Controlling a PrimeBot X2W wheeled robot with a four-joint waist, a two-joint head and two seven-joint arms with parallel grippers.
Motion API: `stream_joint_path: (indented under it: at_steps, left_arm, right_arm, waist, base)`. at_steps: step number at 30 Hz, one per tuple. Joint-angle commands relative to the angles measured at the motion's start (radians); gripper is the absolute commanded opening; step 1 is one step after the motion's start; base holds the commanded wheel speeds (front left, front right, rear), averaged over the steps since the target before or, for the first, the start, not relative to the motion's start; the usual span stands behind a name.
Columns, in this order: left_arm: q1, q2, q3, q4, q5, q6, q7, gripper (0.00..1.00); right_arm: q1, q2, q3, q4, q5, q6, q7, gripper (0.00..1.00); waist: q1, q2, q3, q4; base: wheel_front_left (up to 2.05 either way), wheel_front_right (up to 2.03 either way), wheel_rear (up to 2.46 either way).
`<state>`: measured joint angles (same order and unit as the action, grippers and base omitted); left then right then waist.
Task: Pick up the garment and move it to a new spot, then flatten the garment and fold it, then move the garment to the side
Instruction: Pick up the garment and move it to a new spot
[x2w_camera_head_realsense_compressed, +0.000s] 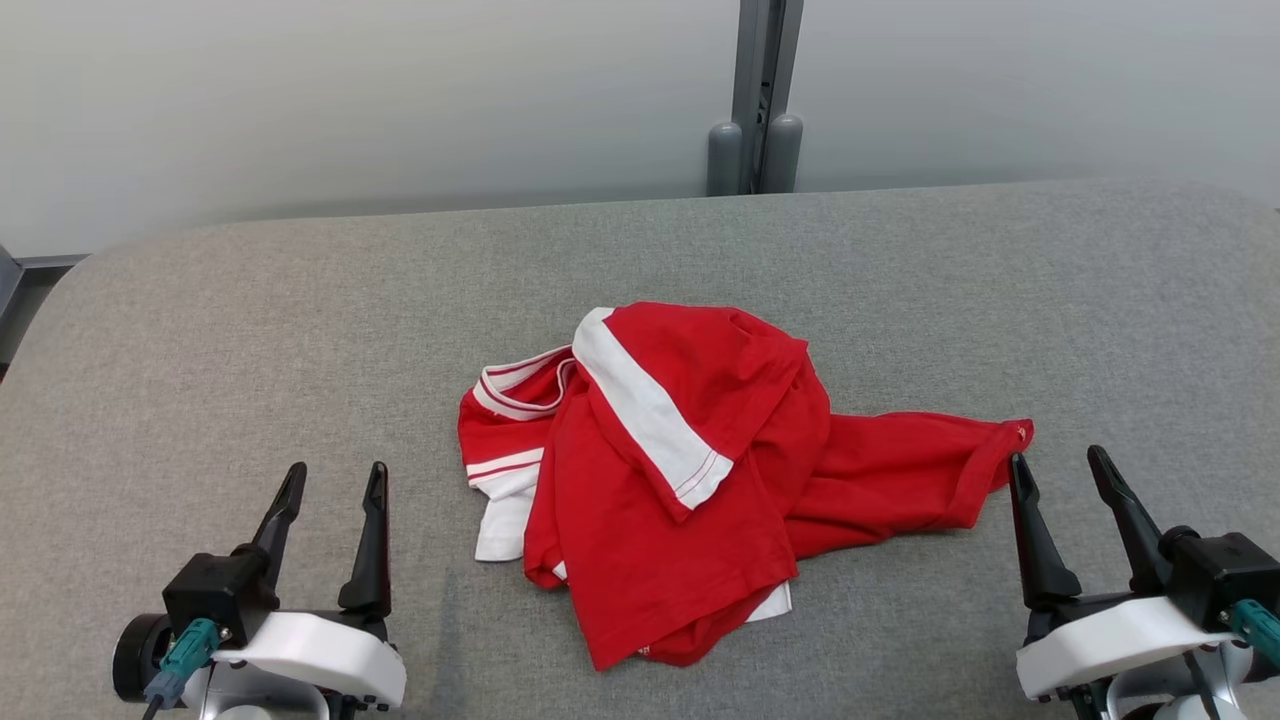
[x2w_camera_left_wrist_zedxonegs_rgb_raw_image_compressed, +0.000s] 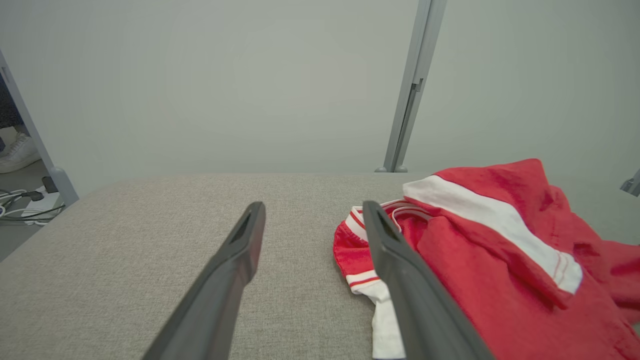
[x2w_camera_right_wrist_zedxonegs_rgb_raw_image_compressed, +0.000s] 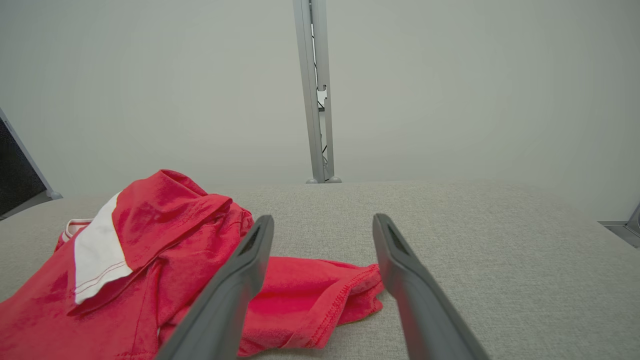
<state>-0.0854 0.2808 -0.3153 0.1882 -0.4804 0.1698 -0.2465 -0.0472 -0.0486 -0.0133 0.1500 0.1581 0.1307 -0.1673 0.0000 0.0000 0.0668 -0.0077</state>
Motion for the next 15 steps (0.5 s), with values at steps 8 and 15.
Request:
stream_joint_path:
  at_steps: [8, 15]
  left_arm:
    - [-0.076, -0.003, -0.027, -0.016, 0.013, -0.015, 0.012, 1.0]
    - [-0.256, -0.054, -0.142, 0.024, 0.028, -0.107, 0.129, 1.0]
  right_arm:
    - [-0.015, -0.005, -0.006, -0.014, -0.005, 0.0, 0.005, 1.0]
    - [-0.054, -0.005, 0.021, -0.016, -0.003, 0.0, 0.0, 1.0]
  waist:
    - [0.0, 0.0, 0.033, 0.005]
    - [0.0, 0.0, 0.091, -0.023]
  base:
    - [0.0, 0.0, 0.0]
    - [0.0, 0.0, 0.0]
